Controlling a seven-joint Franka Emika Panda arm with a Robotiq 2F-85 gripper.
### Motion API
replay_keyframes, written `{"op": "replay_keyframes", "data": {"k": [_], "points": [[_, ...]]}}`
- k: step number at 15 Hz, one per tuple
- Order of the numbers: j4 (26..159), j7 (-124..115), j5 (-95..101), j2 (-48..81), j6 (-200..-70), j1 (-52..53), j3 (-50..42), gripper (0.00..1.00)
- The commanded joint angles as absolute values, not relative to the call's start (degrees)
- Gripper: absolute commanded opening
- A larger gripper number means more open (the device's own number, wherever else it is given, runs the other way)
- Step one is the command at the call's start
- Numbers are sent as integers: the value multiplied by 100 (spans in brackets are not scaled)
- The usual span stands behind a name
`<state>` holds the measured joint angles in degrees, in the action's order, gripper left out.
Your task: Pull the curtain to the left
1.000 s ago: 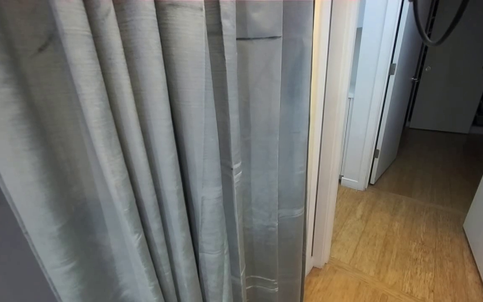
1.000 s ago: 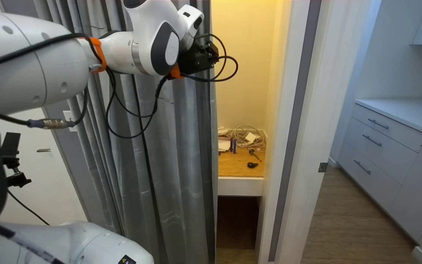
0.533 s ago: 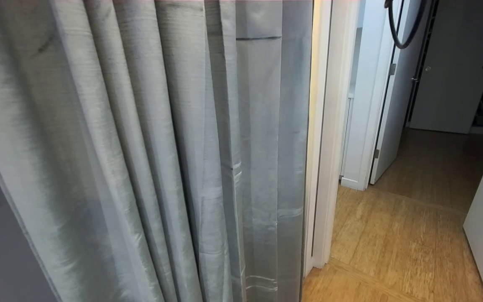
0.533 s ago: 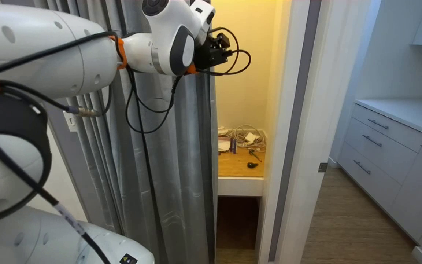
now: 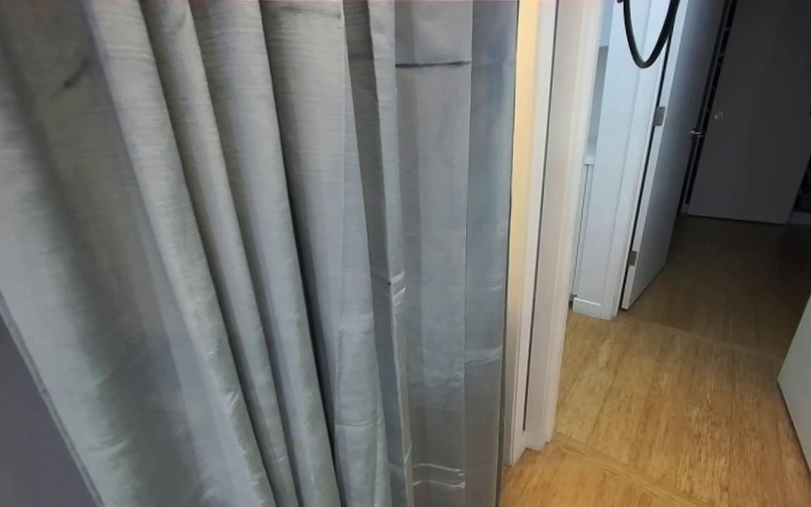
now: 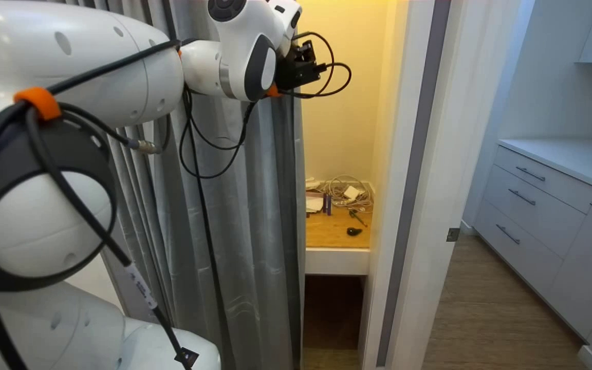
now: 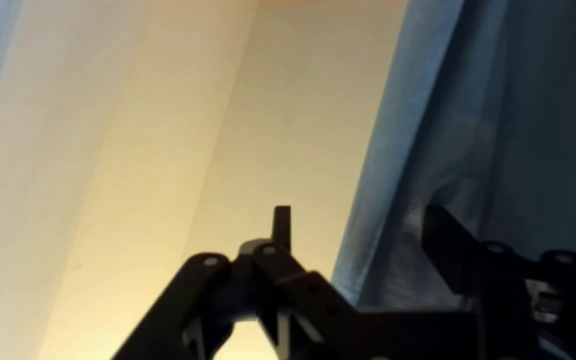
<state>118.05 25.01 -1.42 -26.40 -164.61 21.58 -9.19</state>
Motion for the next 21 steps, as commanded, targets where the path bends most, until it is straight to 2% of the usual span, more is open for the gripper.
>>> {"op": "replay_keyframes", "data": {"k": [1, 5, 7, 9, 12, 21], "points": [[11619, 2969, -411, -2626, -16443, 2722, -1226, 38], [11620, 3278, -470, -2710, -16440, 3216, -1483, 8], [11625, 3418, -518, -2751, -16442, 3464, -1616, 2], [11632, 3536, -556, -2804, -16418, 3707, -1715, 0], [11648, 3710, -539, -2955, -16264, 4043, -1782, 4], [11670, 4420, -517, -3135, -15761, 4056, -1022, 4]]}}
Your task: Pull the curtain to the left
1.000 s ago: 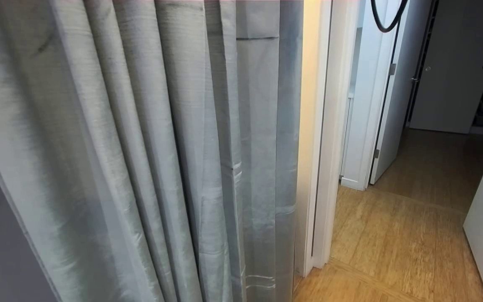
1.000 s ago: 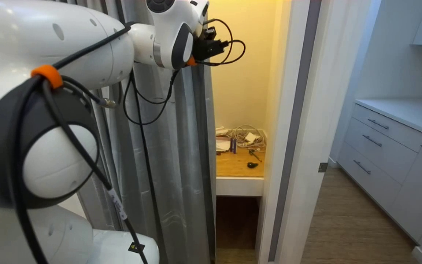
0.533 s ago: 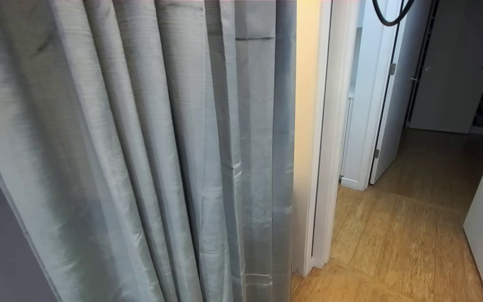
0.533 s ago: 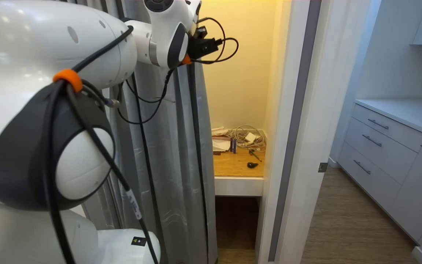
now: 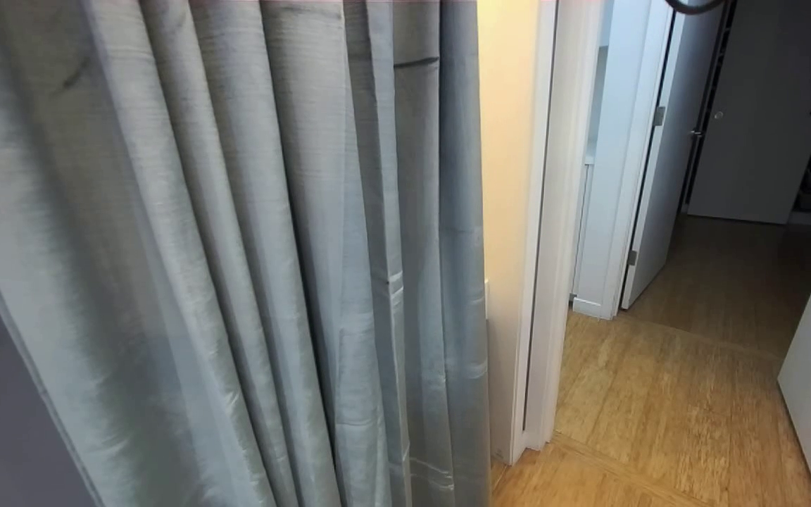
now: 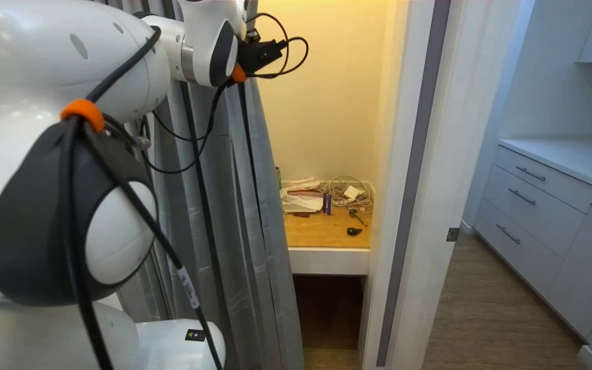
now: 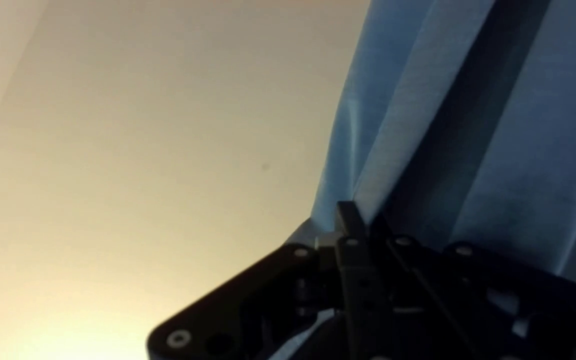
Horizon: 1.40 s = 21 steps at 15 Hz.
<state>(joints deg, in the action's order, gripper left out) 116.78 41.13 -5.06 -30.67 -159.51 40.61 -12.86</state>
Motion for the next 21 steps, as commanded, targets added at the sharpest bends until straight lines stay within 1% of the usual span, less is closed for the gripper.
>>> {"op": "replay_keyframes", "data": {"k": [1, 12, 13, 14, 21], "points": [[11670, 4513, -523, -3132, -15743, 4083, -947, 4], [11569, 5560, -494, -3042, -15409, 4313, -204, 4], [11559, 5602, -497, -3031, -15385, 4283, -174, 3], [11615, 5437, -552, -3089, -15637, 4121, -188, 4], [11628, 5446, -554, -3089, -15638, 4065, -189, 4]]}}
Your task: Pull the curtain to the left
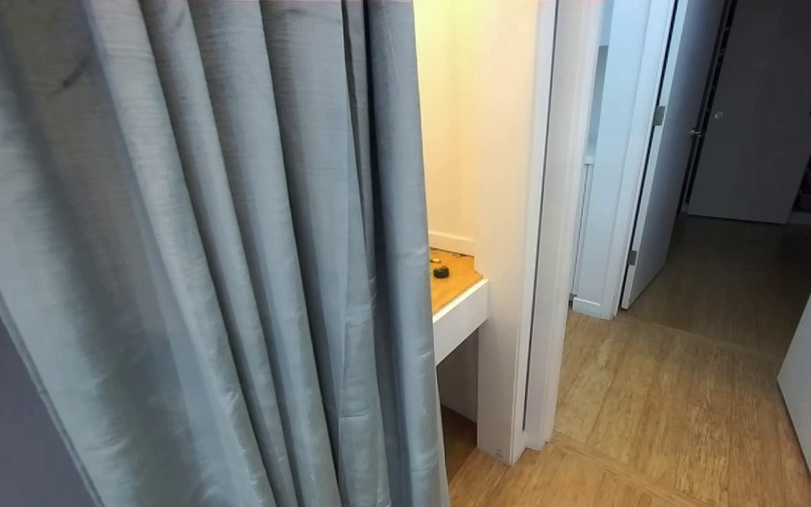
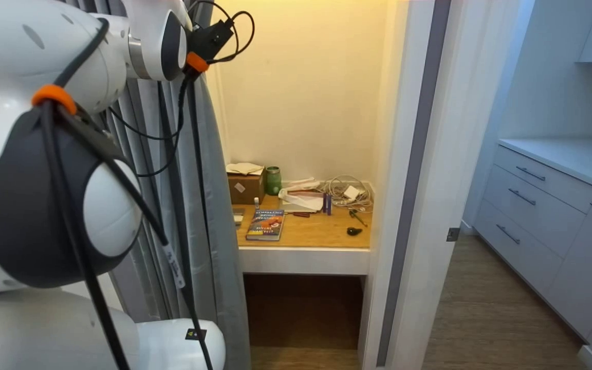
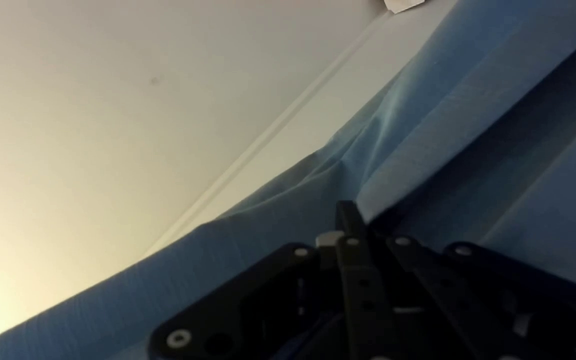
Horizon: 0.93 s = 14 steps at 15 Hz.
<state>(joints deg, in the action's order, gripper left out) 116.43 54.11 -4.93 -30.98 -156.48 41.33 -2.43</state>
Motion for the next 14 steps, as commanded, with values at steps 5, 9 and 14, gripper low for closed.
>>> {"op": "replay_keyframes", "data": {"k": [5, 9, 14], "points": [[11178, 6579, -837, -2762, -15581, 4918, -475, 3], [11085, 7581, -1421, -2714, -15557, 5732, -811, 3], [10834, 8580, -1787, -2595, -15367, 6401, -1040, 3]]}}
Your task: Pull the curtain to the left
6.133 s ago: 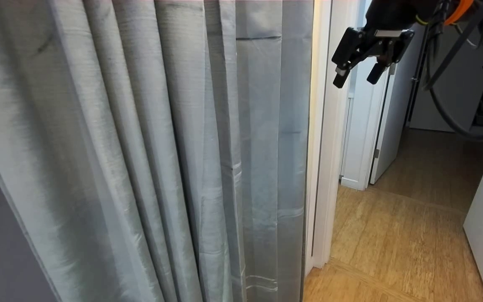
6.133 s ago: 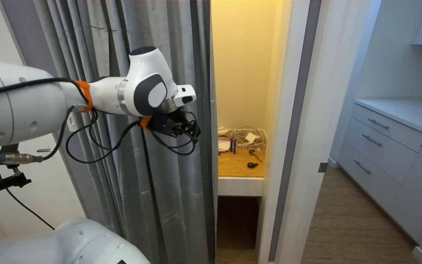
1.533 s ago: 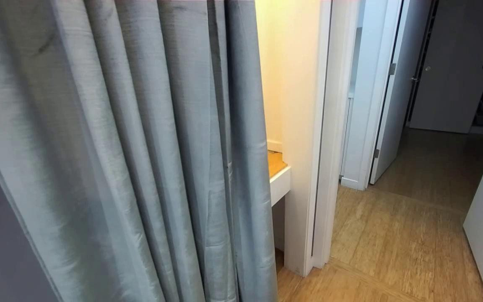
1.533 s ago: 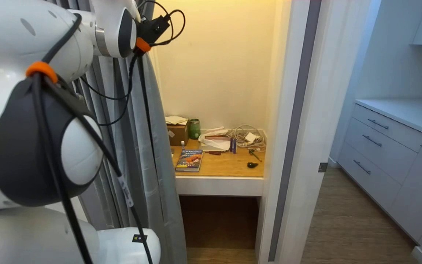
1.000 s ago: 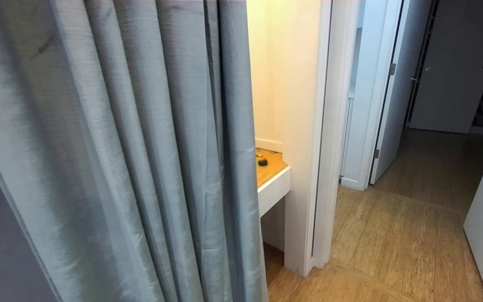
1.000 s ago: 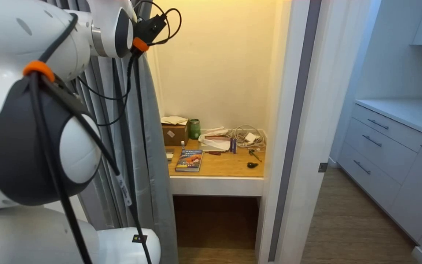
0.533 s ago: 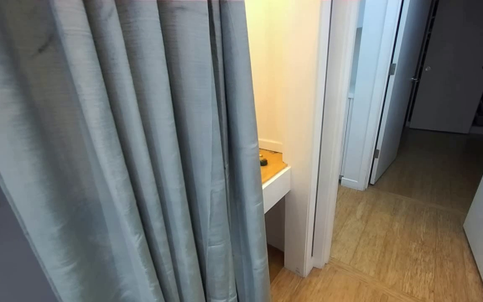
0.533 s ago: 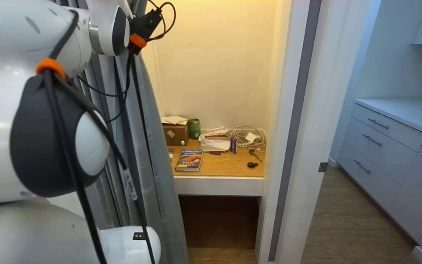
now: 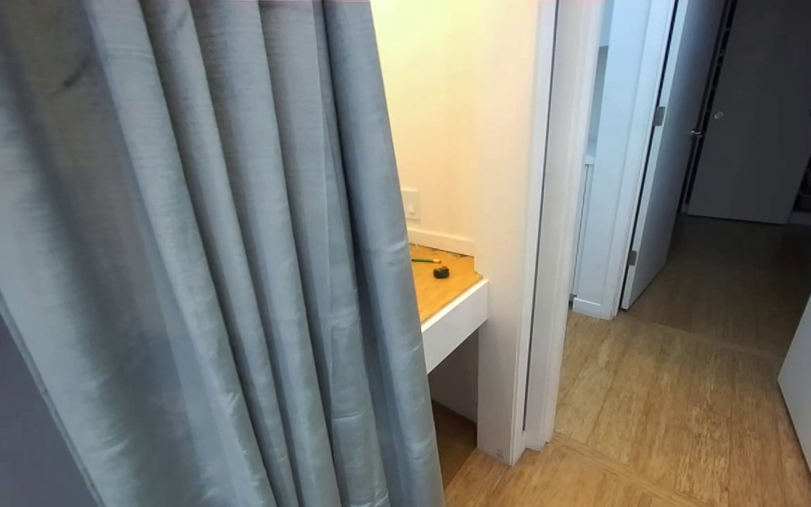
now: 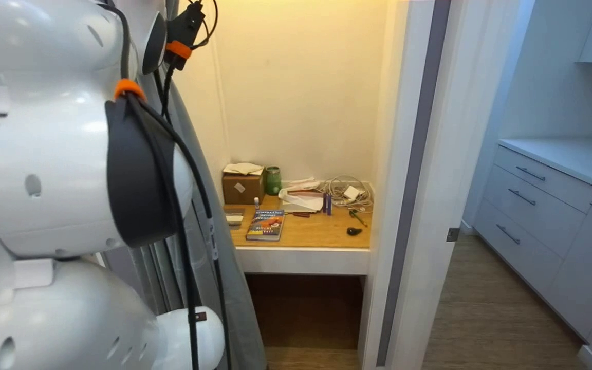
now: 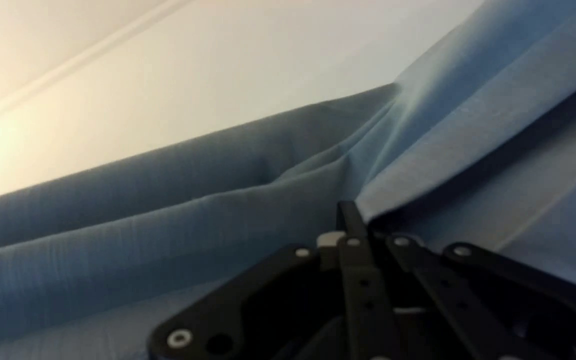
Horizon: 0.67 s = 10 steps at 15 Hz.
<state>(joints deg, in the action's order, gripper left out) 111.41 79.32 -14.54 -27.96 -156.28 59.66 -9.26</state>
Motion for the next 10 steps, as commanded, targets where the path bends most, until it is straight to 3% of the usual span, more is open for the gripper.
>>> {"op": "replay_keyframes", "data": {"k": [1, 10], "points": [[10745, 8770, -1839, -2548, -15300, 6522, -1068, 3], [10018, 9928, -2389, -2071, -14592, 6680, -1017, 3]]}}
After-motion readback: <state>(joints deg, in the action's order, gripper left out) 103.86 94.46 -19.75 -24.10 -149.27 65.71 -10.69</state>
